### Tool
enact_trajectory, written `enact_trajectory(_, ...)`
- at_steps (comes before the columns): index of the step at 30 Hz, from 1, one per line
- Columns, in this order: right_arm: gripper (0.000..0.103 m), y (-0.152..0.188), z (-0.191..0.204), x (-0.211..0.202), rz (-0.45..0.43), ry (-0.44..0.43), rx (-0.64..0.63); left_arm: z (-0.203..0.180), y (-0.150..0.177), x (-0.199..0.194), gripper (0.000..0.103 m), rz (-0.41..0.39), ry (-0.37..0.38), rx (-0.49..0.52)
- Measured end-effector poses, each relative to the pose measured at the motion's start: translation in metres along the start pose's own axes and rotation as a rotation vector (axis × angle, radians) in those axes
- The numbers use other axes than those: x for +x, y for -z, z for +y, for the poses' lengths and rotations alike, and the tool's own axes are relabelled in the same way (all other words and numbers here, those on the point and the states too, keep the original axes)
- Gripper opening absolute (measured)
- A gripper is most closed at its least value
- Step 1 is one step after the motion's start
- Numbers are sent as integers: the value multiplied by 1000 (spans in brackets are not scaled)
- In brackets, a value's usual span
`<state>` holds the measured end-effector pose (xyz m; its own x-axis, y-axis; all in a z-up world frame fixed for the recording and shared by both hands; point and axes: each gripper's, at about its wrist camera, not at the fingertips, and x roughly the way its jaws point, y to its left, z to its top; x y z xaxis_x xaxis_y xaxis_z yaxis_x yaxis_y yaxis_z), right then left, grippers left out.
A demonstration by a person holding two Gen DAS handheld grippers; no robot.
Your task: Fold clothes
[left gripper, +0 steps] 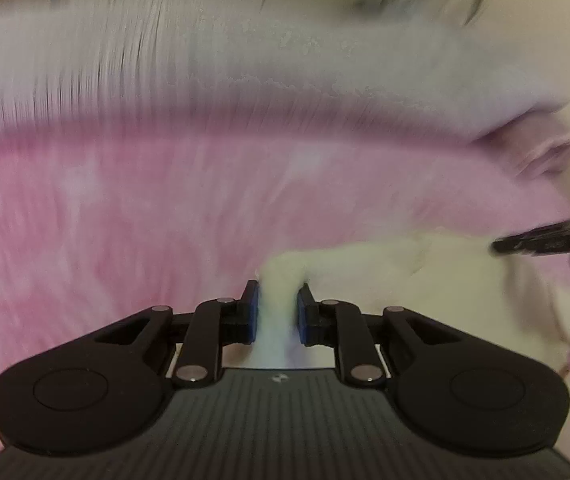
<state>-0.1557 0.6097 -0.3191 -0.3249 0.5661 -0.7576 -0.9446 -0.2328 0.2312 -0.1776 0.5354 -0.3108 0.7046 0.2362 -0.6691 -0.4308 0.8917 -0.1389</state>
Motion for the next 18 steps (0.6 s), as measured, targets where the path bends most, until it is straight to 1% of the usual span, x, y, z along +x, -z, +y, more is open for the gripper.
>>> enact_trajectory(1,25,7,-1,-3,20,18,-8,-10,9,-4,25,12,-41,69)
enact_trajectory(2,35,12,-2,-4,54,37,-13,-15,17,-3,32,57,-73,116)
enact_trajectory(3,42,15,-6,-1,109,58,-5,-16,24,4,32,130,-98,142)
enact_trajectory(4,50,16,-9,2,143,78,18,-12,25,8,32,166,-99,122)
enact_trajectory(5,51,15,-12,4,149,80,45,-3,19,11,34,167,-78,60)
enact_trajectory(7,54,6,-14,6,131,57,72,12,7,17,40,166,-32,-51)
enact_trajectory(8,56,1,-11,9,128,51,49,17,-3,23,45,160,-3,-87)
enact_trajectory(9,57,-5,-7,12,125,45,26,18,-9,28,46,167,20,-68)
enact_trajectory(10,57,-10,-4,15,128,37,-5,14,-13,33,46,185,38,1)
enact_trajectory(13,57,-13,12,15,164,15,-176,3,-24,48,46,238,91,207)
enact_trajectory(15,58,-12,23,14,185,3,-293,-2,-22,56,49,318,166,295)
enact_trajectory(16,59,-8,27,17,194,4,-350,-4,-19,61,49,354,194,333)
enact_trajectory(17,59,-4,30,21,200,11,-407,-6,-16,66,43,380,207,371)
enact_trajectory(18,57,-1,33,24,200,17,-454,-9,-12,68,20,386,200,410)
